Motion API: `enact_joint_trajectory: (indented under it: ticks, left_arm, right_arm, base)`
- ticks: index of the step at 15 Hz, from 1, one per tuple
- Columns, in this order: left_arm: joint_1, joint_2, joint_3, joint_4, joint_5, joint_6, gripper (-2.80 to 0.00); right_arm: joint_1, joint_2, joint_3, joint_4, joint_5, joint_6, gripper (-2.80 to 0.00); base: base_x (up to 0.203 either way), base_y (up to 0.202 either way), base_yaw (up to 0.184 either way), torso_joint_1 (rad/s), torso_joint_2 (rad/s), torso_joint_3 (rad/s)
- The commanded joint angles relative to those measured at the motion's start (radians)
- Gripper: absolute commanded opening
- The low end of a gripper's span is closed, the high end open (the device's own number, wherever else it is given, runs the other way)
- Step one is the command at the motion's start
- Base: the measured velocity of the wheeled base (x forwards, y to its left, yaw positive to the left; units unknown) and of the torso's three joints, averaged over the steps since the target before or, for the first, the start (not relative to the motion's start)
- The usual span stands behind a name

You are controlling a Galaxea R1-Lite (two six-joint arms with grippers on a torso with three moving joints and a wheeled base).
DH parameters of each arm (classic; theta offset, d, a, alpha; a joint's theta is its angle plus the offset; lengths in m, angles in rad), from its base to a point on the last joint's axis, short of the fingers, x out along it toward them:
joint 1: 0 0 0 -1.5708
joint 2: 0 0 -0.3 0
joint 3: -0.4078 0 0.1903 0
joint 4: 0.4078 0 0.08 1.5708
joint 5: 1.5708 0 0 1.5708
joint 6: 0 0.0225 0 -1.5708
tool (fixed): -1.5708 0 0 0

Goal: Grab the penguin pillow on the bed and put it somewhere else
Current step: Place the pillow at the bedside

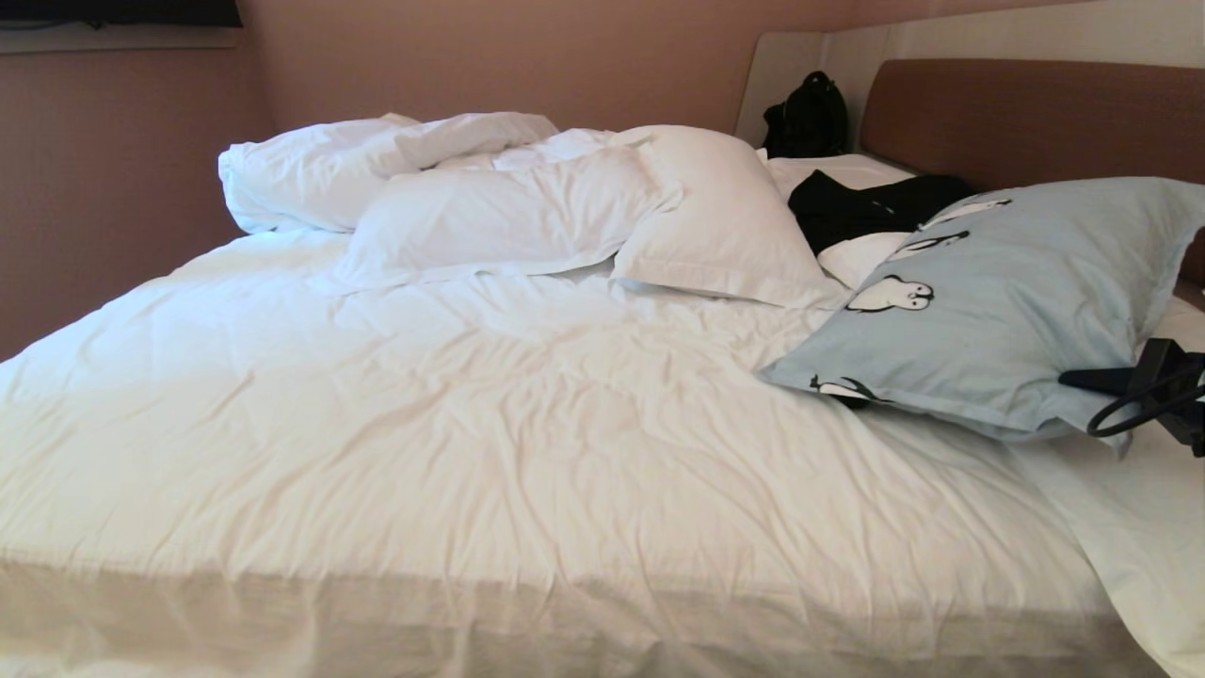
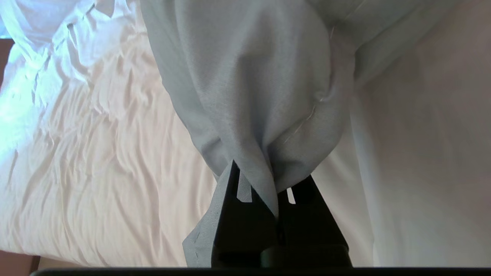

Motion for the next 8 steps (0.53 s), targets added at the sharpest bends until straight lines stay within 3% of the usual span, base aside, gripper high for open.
enact_joint_trajectory:
  ticks: [1,5,8]
  left_arm:
    - [0.000,0.000,0.002,0.000,0.000,-0.001,-2.80]
    - [0.000,0.000,0.002,0.000,0.000,-0.001,-2.80]
    - [0.000,0.000,0.002,0.000,0.000,-0.001,-2.80]
  right_arm:
    - [-0.004,-0.014,-0.026,-0.003,-0.032,0.029,-2.80]
    - [-0.039,-0.037,-0.092,-0.002,-0.196,0.081,-2.80]
    - [-0.052,-0.048,-0.121,-0.003,-0.419,0.098,-2.80]
  base:
    - [0.000,0.000,0.000,0.000,0.00,0.000]
    - [0.000,0.000,0.000,0.000,0.00,0.000]
    - [0.000,0.000,0.000,0.000,0.00,0.000]
